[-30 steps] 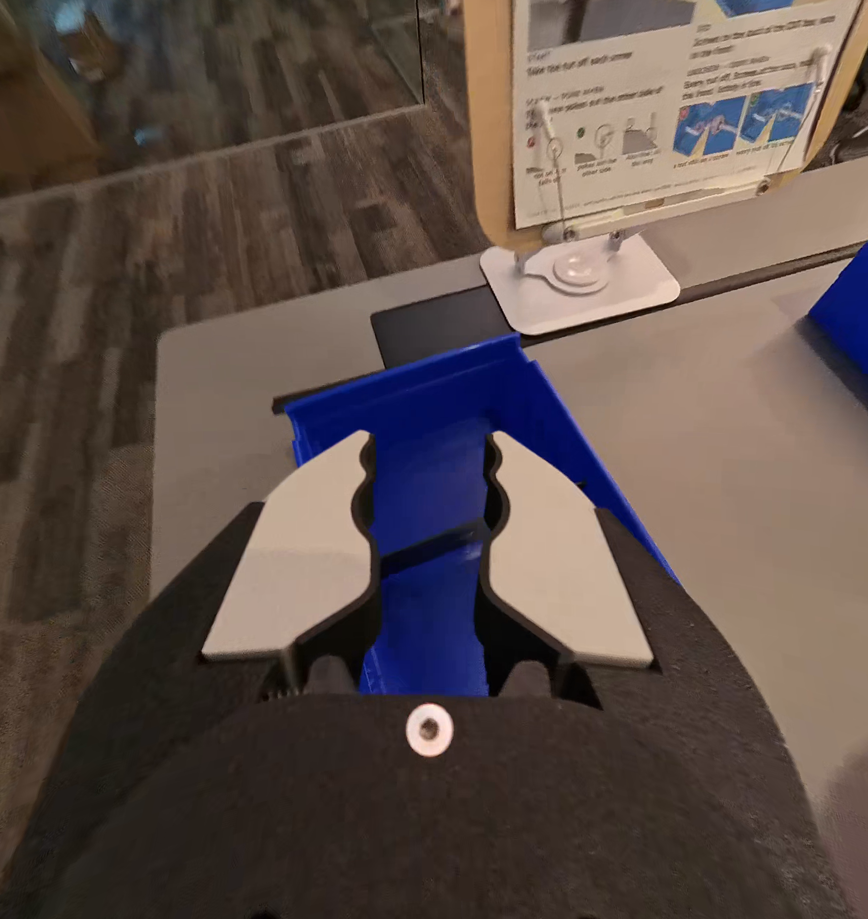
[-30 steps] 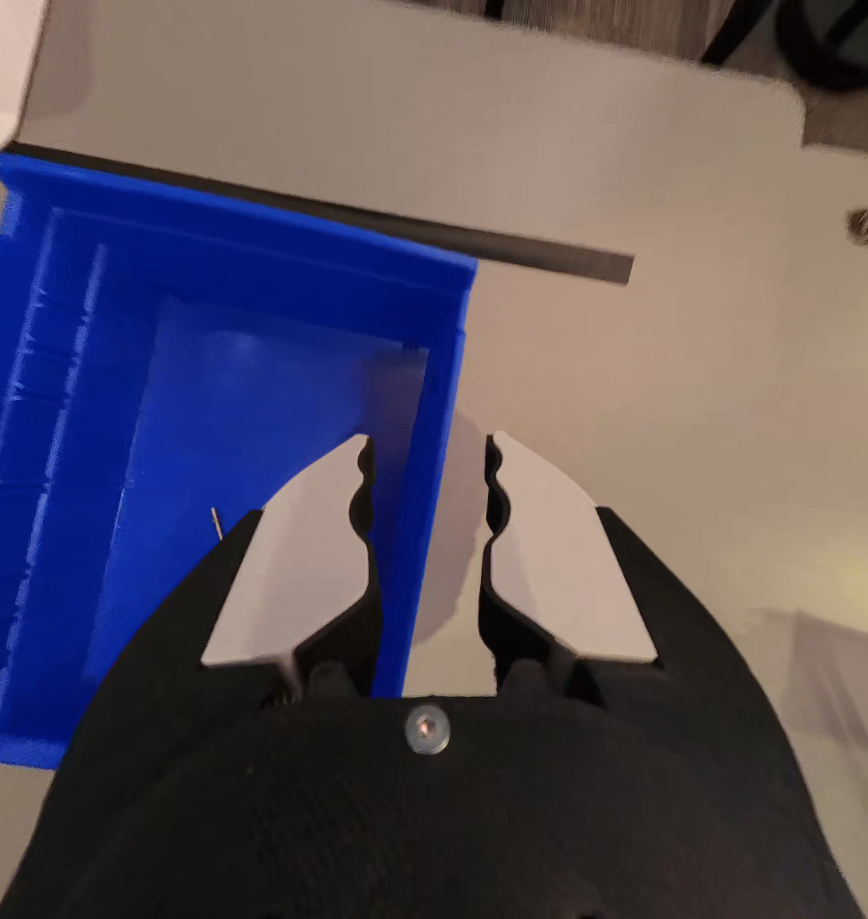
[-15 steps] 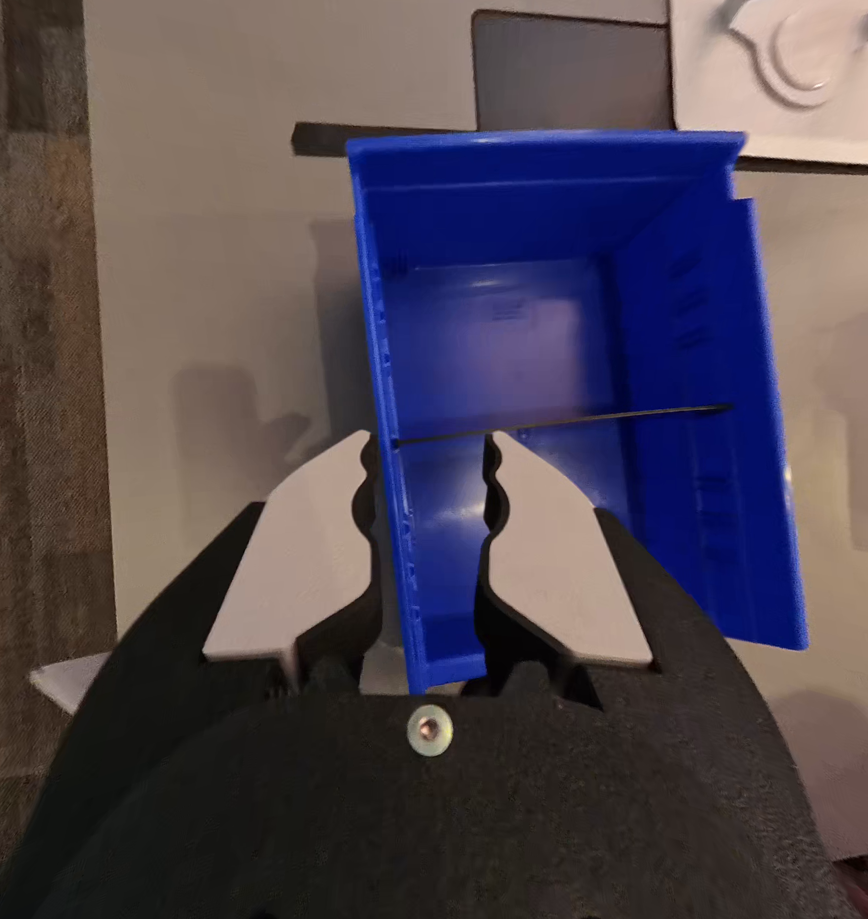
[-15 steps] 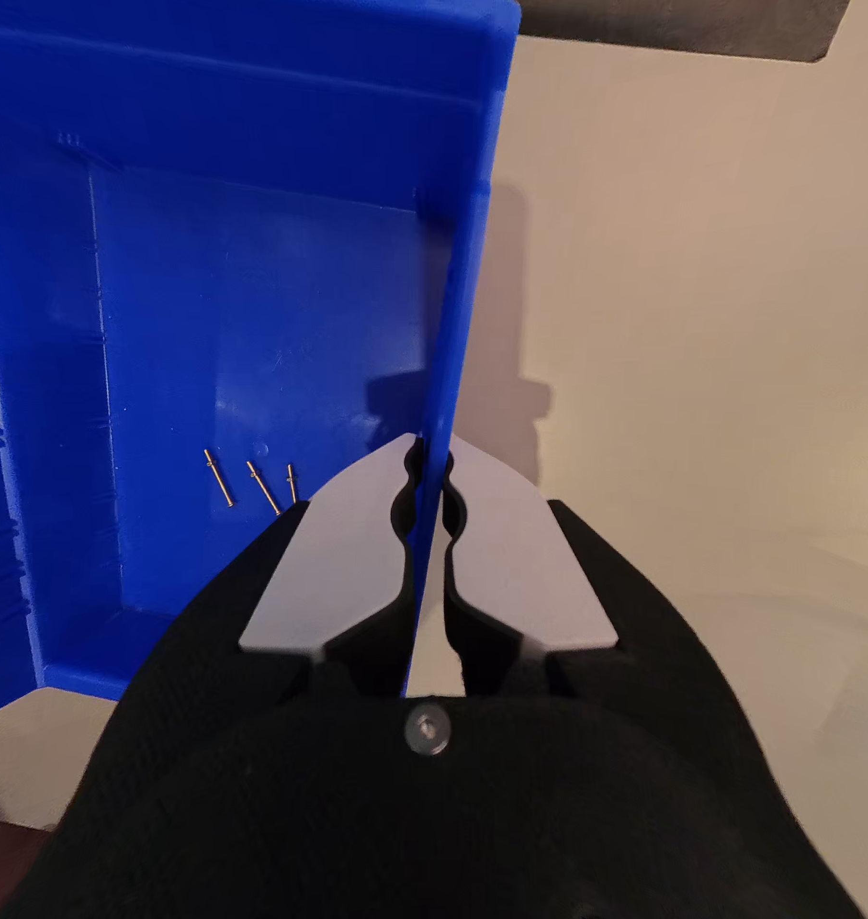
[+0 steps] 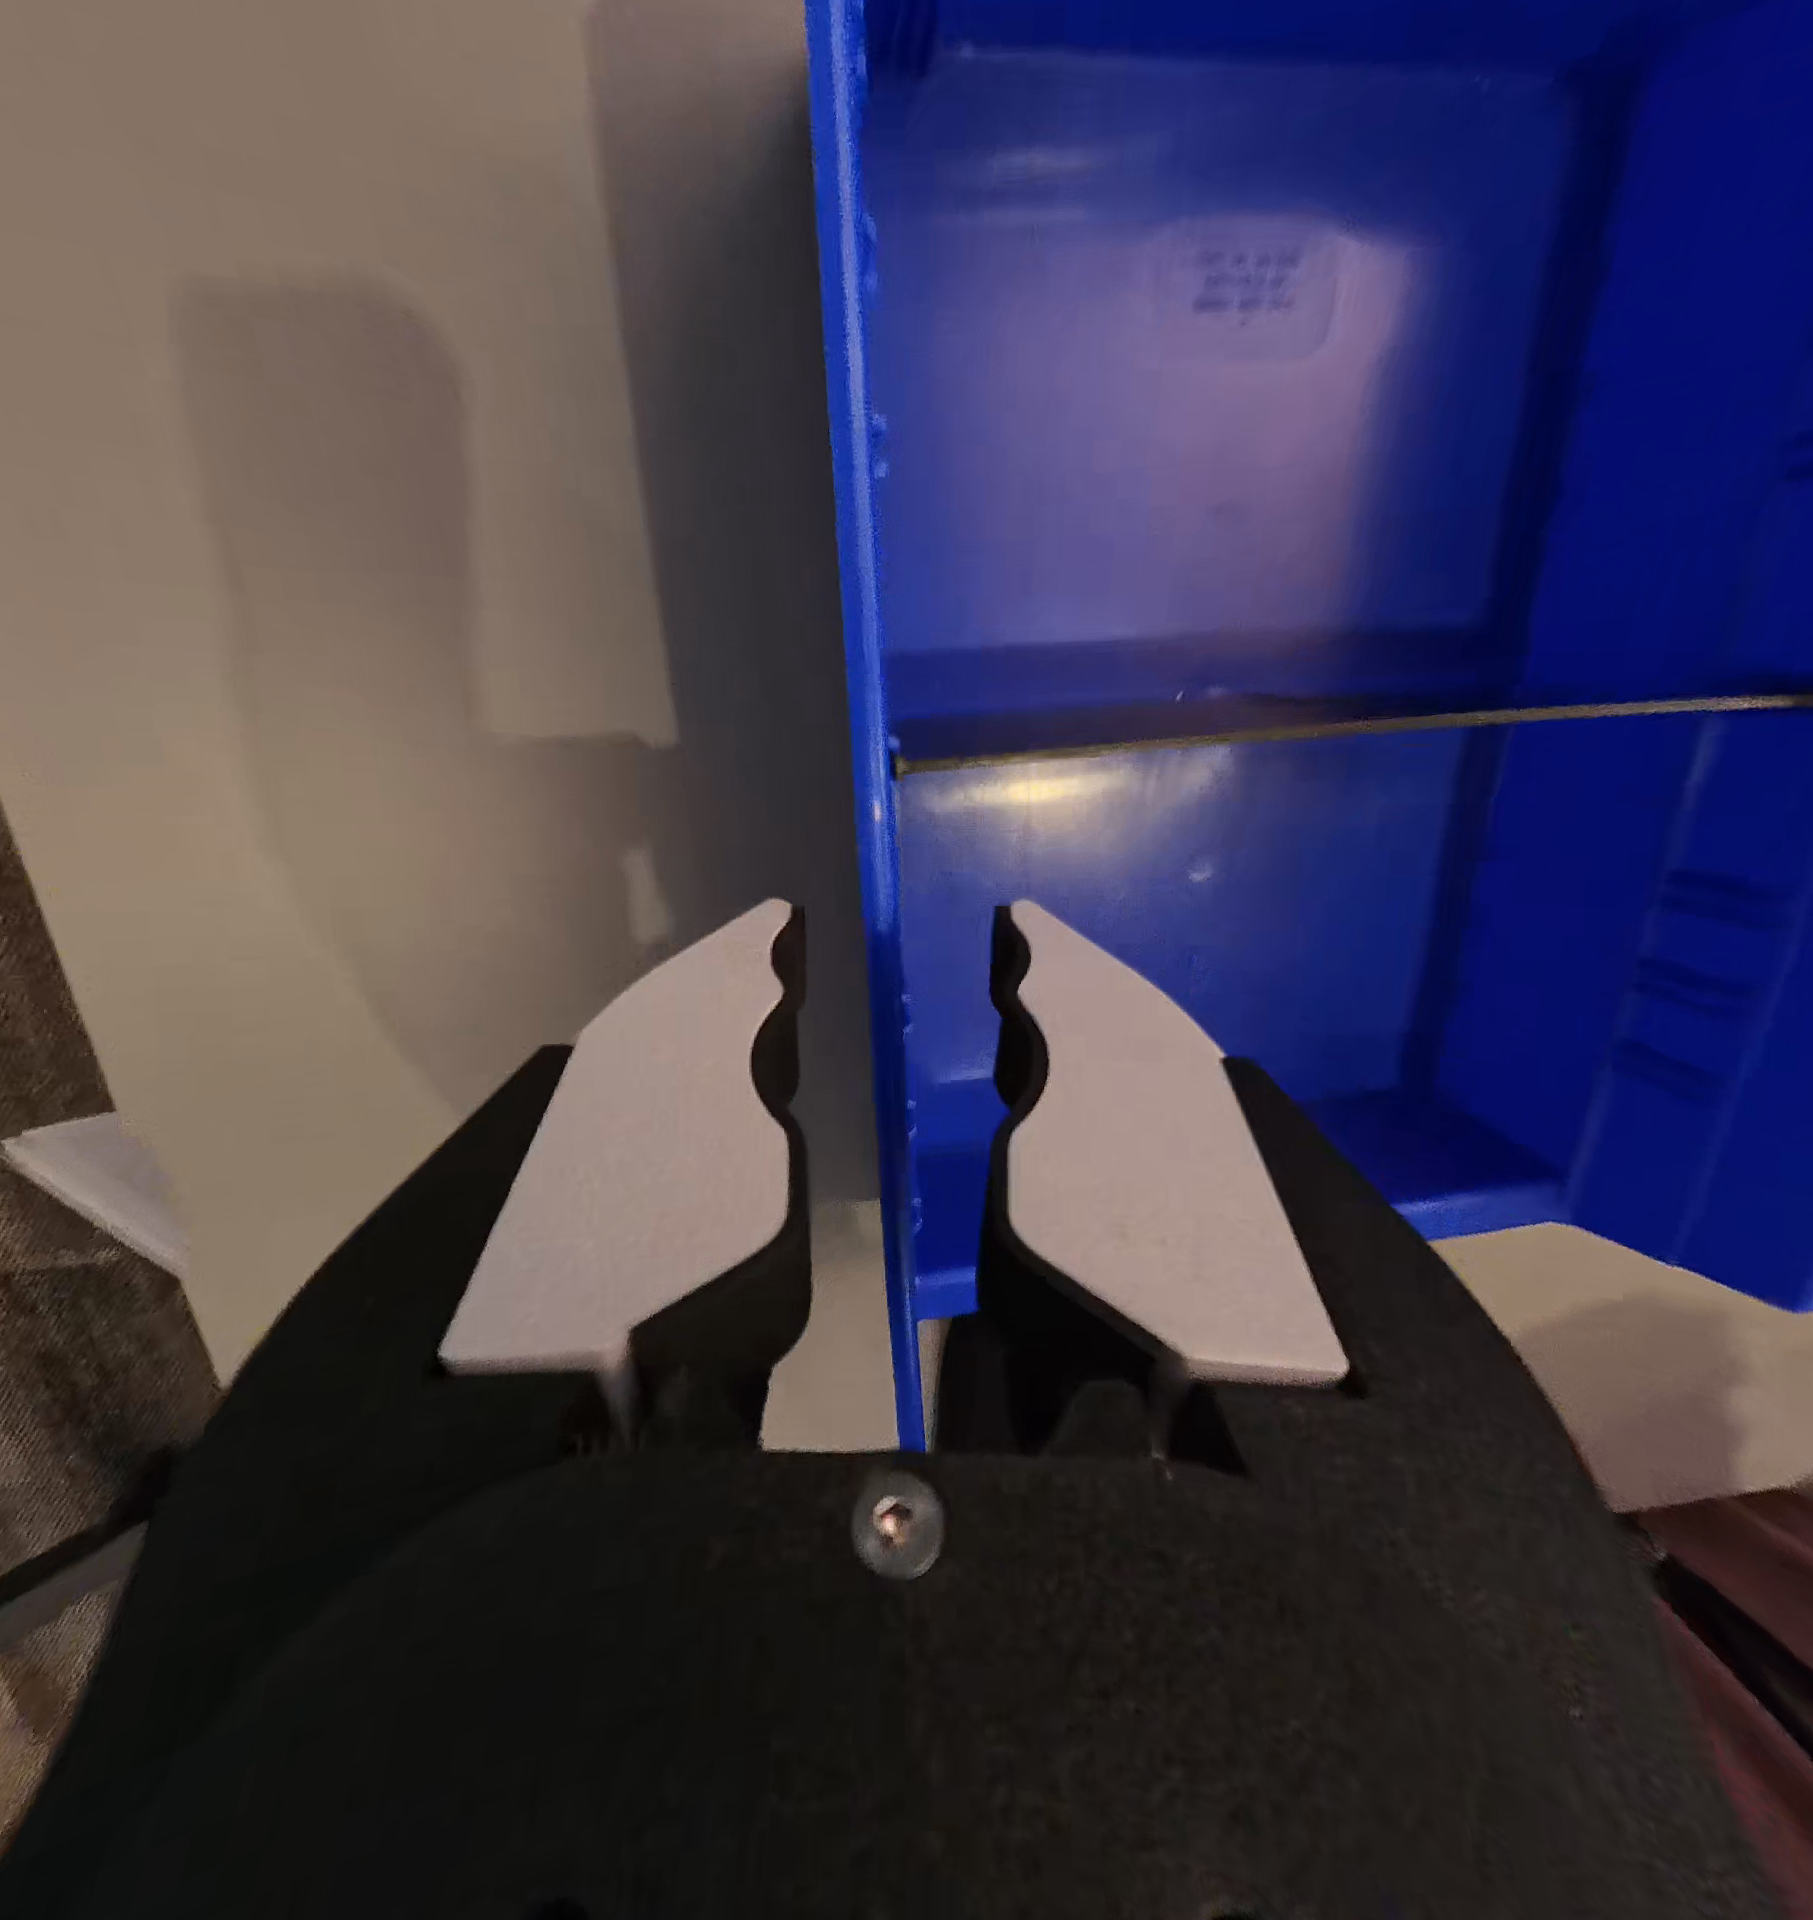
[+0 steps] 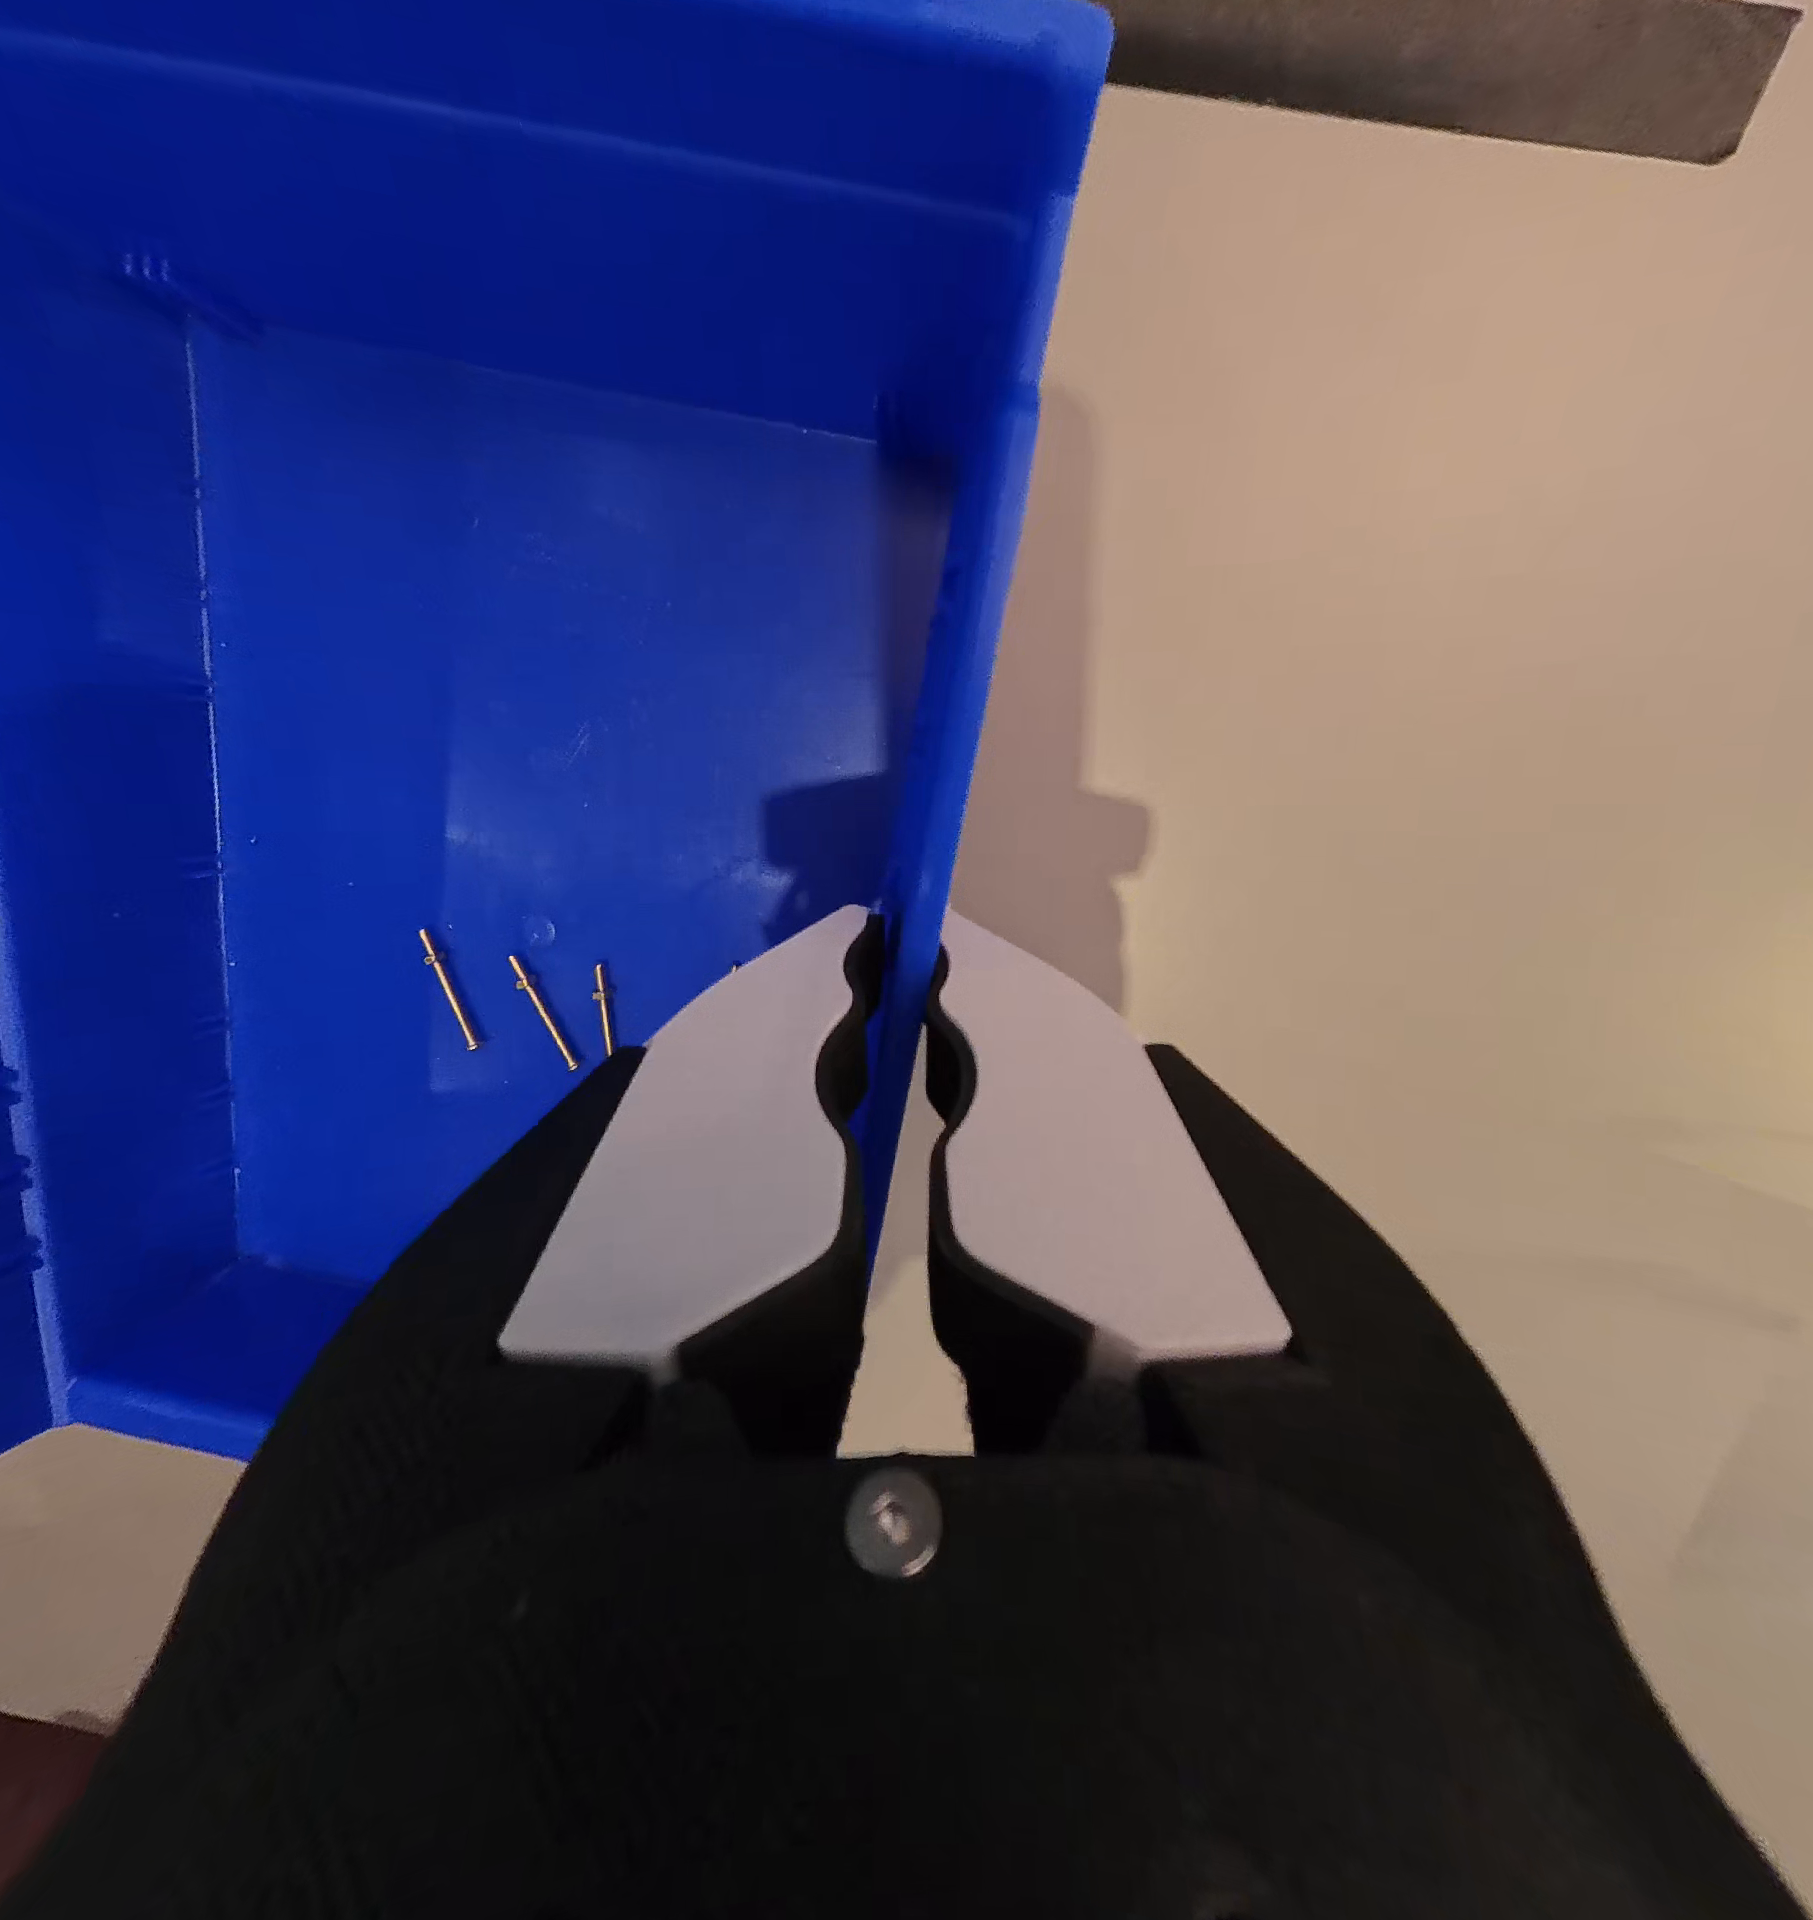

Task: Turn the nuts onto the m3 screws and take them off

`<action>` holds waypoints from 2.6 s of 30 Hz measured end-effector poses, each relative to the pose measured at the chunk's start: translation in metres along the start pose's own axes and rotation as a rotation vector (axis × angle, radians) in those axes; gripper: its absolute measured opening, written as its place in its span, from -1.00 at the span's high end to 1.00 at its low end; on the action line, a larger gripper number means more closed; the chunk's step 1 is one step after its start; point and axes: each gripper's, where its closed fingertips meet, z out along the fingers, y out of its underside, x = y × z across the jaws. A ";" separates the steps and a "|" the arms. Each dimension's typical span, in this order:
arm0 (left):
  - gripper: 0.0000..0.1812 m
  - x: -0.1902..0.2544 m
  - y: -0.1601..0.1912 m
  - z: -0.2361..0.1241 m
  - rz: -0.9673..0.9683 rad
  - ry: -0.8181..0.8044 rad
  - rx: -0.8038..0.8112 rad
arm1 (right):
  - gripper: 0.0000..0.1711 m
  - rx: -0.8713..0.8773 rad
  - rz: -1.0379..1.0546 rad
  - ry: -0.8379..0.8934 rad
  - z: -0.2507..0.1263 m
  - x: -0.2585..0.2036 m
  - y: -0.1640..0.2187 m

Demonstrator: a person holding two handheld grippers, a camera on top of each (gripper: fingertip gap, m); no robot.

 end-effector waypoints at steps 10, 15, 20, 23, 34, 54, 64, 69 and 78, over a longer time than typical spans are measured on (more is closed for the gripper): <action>0.95 0.001 0.018 0.017 0.006 -0.025 -0.158 | 0.92 -0.019 -0.007 0.003 0.003 -0.001 0.002; 0.94 0.023 0.019 0.018 0.062 -0.055 -0.209 | 0.94 -0.026 0.010 -0.012 0.005 -0.009 -0.001; 0.90 0.075 0.021 0.026 0.214 -0.021 -0.262 | 0.94 -0.042 0.020 -0.067 0.007 -0.029 -0.003; 0.88 0.105 0.016 0.032 0.276 -0.041 -0.264 | 0.93 -0.038 0.050 -0.115 0.010 -0.041 -0.008; 0.78 0.177 0.015 0.047 0.460 -0.137 -0.236 | 0.89 -0.092 -0.056 -0.063 0.016 -0.066 -0.012; 0.50 0.219 0.007 0.032 0.643 -0.191 -0.076 | 0.76 -0.332 -0.003 -0.210 0.006 -0.068 0.053; 0.53 0.210 -0.059 -0.096 0.602 -0.180 0.622 | 0.86 -0.374 0.080 -0.161 0.009 -0.065 0.083; 0.39 0.177 -0.074 -0.151 0.571 -0.242 0.890 | 0.91 -0.356 0.070 -0.090 0.011 -0.075 0.084; 0.12 0.182 -0.087 -0.161 0.545 -0.149 1.031 | 0.88 -0.214 0.048 -0.078 0.018 -0.117 0.069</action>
